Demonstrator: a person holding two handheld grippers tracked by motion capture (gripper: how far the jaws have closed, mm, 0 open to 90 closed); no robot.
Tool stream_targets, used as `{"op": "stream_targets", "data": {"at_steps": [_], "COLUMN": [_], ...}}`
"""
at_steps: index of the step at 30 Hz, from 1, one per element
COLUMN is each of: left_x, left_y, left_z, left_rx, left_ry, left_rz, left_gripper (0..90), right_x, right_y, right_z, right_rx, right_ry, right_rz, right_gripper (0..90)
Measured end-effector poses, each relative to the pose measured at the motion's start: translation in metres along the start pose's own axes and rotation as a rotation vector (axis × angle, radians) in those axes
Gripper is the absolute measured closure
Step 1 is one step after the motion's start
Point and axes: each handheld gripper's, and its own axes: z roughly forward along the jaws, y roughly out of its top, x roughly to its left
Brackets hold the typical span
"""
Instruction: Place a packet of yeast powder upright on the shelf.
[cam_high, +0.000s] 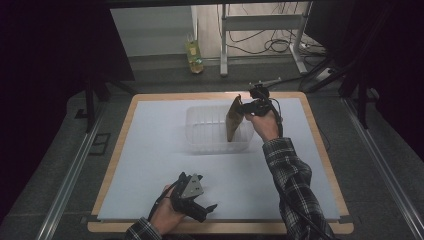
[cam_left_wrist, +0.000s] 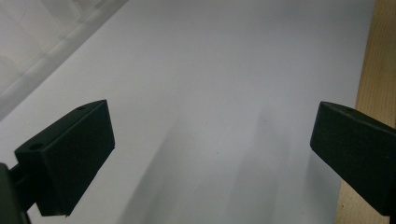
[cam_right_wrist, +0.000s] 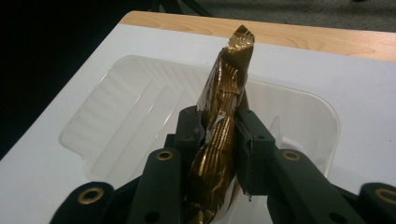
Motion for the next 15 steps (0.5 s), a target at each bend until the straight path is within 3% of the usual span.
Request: {"op": "stream_targets", "data": {"at_steps": [5, 15], "left_x": [0.0003, 0.0], "left_y": [-0.0002, -0.0004], "left_z": [-0.0004, 0.0001], "left_rx": [-0.003, 0.0], "left_ry": [0.001, -0.002], "left_rz": [-0.002, 0.002], "left_gripper": [0.0, 0.0], "right_x": [0.007, 0.0111], "right_y": [0.0002, -0.0013], "right_z": [0.0017, -0.0002], "right_rx": [0.013, 0.033], "right_ry": [-0.038, -0.015], "right_rz": [-0.049, -0.115], "right_gripper": [58.5, 36.6]}}
